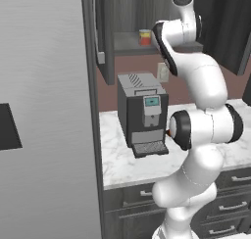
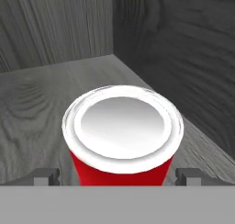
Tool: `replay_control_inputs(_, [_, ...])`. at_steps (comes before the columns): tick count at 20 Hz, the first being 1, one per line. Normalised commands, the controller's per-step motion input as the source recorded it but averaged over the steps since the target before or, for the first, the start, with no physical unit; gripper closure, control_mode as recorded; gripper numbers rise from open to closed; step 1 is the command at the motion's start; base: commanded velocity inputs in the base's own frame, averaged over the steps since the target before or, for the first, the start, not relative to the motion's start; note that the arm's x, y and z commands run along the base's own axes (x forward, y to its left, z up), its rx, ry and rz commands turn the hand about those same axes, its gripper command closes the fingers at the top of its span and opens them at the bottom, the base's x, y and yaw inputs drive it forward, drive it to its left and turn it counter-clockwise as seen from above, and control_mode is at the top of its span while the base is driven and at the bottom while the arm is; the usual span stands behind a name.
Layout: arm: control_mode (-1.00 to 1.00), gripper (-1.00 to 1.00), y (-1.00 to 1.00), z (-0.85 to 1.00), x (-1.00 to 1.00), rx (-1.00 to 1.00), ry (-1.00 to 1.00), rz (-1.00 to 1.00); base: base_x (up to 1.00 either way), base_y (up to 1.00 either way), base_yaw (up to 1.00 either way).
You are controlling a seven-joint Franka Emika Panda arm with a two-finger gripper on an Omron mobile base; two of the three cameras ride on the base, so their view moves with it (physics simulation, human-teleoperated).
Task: Restock the canned food cabinet by taking the new fresh canned food from the counter and placing it in the cabinet. Then, take the old canned food from the cabinet and place it on the counter.
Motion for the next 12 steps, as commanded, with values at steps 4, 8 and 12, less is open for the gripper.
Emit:
replay_control_inputs(4, [-1.0, -1.0, -0.05, -0.01, 0.0, 0.0, 0.0, 0.0, 0.0, 0.0, 0.0])
replay_control_inputs(8, [-1.0, 1.0, 0.0, -0.04, 0.0, 0.0, 0.0, 0.0, 0.0, 0.0, 0.0])
replay_control_inputs(12, [-1.0, 1.0, 0.0, -0.02, 0.0, 0.0, 0.0, 0.0, 0.0, 0.0, 0.0])
